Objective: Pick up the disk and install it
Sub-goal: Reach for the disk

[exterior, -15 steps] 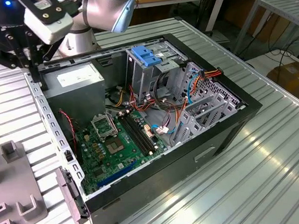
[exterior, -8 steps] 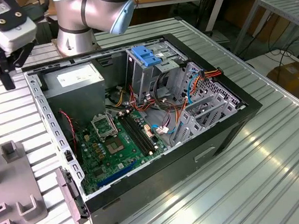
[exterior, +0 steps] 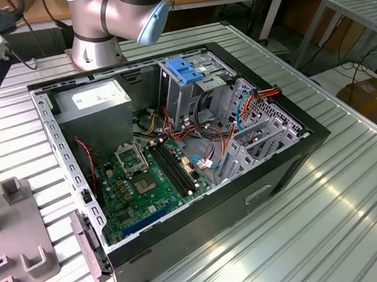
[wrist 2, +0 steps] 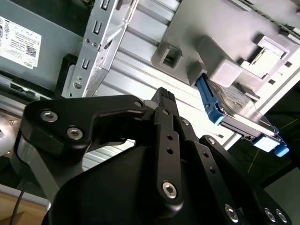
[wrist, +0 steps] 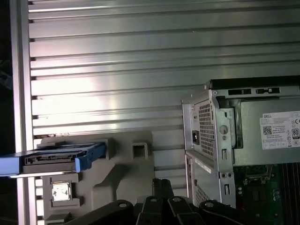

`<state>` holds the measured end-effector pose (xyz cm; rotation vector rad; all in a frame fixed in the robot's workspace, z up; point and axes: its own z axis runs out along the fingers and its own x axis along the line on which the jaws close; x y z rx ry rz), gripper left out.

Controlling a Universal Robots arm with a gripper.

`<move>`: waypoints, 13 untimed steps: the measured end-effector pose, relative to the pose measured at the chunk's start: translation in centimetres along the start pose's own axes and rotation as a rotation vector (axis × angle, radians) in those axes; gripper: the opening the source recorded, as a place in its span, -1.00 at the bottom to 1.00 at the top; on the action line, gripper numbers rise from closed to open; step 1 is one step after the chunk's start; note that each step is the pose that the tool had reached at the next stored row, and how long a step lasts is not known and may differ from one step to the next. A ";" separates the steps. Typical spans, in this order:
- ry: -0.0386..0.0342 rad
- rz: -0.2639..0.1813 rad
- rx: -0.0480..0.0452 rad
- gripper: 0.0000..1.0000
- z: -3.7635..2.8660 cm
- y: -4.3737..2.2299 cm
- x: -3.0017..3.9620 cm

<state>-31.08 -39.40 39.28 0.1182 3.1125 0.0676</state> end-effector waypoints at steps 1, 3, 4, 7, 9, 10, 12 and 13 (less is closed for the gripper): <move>-0.0001 0.000 -0.0001 -0.79 -0.01 -0.03 0.46; 0.0000 0.000 0.0000 -0.79 -0.02 -0.11 1.48; 0.0000 0.000 0.0000 -0.79 -0.05 -0.16 2.34; 0.0000 0.000 0.0000 -0.79 -0.10 -0.32 4.49; -0.0001 0.000 -0.0001 -0.79 -0.11 -0.39 5.41; 0.0001 0.000 0.0001 -0.79 -0.13 -0.42 5.85; -0.0001 0.000 -0.0001 -0.79 -0.14 -0.48 6.70; -0.0001 0.000 -0.0001 -0.79 -0.15 -0.53 7.28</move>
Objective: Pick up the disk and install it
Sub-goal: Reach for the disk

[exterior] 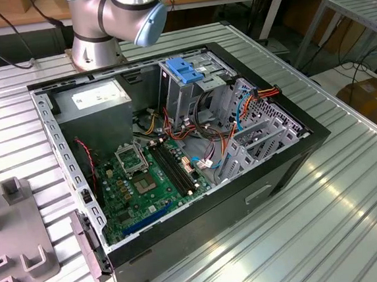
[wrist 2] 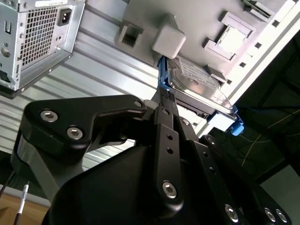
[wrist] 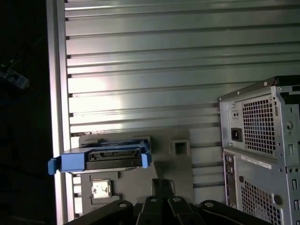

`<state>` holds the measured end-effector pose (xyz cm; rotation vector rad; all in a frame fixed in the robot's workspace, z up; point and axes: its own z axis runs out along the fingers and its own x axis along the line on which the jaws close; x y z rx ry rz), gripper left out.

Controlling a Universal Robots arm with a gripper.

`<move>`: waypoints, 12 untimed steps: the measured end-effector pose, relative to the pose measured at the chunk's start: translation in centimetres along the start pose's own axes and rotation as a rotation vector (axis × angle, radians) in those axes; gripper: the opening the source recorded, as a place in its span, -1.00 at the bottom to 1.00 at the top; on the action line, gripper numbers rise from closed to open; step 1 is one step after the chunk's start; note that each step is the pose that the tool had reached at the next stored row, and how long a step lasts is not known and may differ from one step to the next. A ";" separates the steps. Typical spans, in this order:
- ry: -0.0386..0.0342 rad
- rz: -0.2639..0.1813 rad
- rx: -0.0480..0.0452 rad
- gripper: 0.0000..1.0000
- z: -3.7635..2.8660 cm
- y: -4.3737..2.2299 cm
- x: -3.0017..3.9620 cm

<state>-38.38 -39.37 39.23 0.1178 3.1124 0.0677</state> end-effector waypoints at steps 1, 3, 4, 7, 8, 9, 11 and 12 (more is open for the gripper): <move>0.0001 0.000 0.0001 -0.79 -0.02 -0.03 0.43; -0.0001 0.000 0.0000 -0.79 -0.02 -0.08 1.30; 0.0000 0.000 0.0000 -0.79 -0.04 -0.12 2.03; 0.0000 0.000 0.0001 -0.79 -0.07 -0.20 3.70; 0.0001 0.000 0.0000 -0.79 -0.07 -0.21 3.97; 0.0000 0.000 0.0001 -0.79 -0.08 -0.23 4.31; 0.0001 0.000 0.0000 -0.79 -0.08 -0.25 4.99; 0.0001 0.000 0.0001 -0.79 -0.08 -0.26 5.31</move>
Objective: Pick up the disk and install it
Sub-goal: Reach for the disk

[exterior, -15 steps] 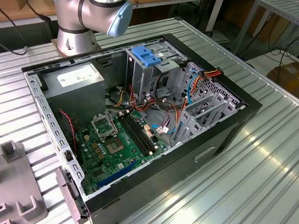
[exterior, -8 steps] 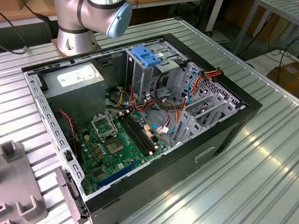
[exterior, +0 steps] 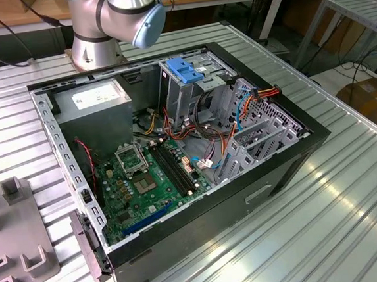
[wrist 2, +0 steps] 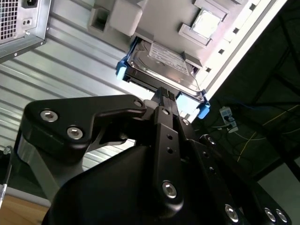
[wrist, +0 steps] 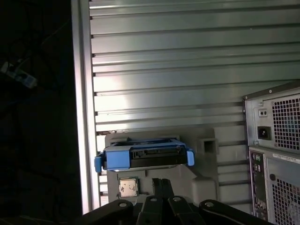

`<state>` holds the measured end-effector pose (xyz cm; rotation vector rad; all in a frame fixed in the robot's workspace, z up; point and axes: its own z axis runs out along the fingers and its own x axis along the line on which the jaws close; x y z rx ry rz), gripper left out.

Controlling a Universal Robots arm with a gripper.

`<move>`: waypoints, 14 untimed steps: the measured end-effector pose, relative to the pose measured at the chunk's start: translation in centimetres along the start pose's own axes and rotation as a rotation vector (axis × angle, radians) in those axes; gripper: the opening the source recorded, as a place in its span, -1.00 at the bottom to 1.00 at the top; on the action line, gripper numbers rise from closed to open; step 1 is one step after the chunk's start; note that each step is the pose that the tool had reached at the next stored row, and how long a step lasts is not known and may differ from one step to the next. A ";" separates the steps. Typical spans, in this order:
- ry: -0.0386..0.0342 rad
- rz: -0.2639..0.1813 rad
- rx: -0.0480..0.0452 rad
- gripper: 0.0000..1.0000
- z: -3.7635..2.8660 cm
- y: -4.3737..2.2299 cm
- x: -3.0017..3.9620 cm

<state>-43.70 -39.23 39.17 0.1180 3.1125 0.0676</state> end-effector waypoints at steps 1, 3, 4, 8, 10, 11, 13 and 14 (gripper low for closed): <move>0.0000 0.000 0.0000 -0.79 0.00 -0.01 0.33; 0.0001 0.000 0.0000 -0.79 -0.01 -0.04 1.05; 0.0000 0.000 0.0000 -0.79 -0.01 -0.05 1.35; 0.0000 0.000 0.0000 -0.79 -0.02 -0.08 2.37; 0.0001 0.000 0.0000 -0.79 -0.02 -0.08 2.37; 0.0001 0.000 0.0000 -0.79 -0.02 -0.08 2.38; 0.0001 0.000 0.0000 -0.79 -0.02 -0.08 2.38; 0.0000 0.000 0.0000 -0.79 -0.01 -0.08 2.38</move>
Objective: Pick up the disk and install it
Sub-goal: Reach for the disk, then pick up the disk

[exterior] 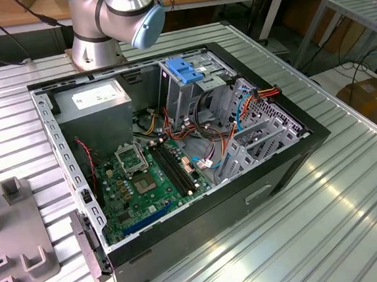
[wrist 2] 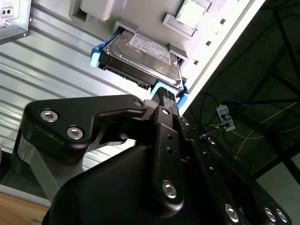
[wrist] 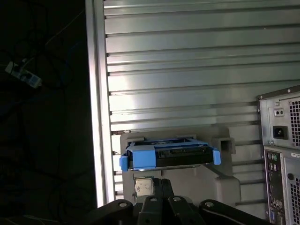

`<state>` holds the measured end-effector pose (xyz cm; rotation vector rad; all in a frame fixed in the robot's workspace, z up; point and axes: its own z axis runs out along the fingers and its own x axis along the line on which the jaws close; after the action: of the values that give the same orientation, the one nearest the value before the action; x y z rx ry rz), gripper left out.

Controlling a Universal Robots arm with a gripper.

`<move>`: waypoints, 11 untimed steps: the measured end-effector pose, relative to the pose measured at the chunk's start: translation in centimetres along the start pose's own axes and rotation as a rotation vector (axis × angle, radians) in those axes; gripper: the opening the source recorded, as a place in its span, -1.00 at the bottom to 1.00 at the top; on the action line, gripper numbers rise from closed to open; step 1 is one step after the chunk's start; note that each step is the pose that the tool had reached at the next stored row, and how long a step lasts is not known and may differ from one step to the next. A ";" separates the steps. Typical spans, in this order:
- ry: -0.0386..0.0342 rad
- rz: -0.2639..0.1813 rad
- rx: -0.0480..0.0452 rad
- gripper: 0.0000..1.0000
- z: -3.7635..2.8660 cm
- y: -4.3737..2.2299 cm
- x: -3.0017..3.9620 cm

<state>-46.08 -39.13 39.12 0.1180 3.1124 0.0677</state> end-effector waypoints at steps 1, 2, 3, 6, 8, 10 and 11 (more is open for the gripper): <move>0.0000 0.000 0.0000 -0.79 0.00 0.00 0.00; 0.0001 0.000 0.0000 -0.79 0.00 0.00 0.00; 0.0001 0.000 0.0000 -0.79 0.00 0.00 0.00; 0.0000 0.000 0.0000 -0.79 0.00 0.00 0.01; 0.0001 0.000 0.0000 -0.79 0.00 0.00 0.01; 0.0015 -0.031 -0.0007 -0.79 -0.01 0.00 0.03; 0.0035 -0.079 -0.0020 -0.79 0.01 0.00 0.02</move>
<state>-46.10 -39.13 39.11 -0.0055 3.1163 0.0693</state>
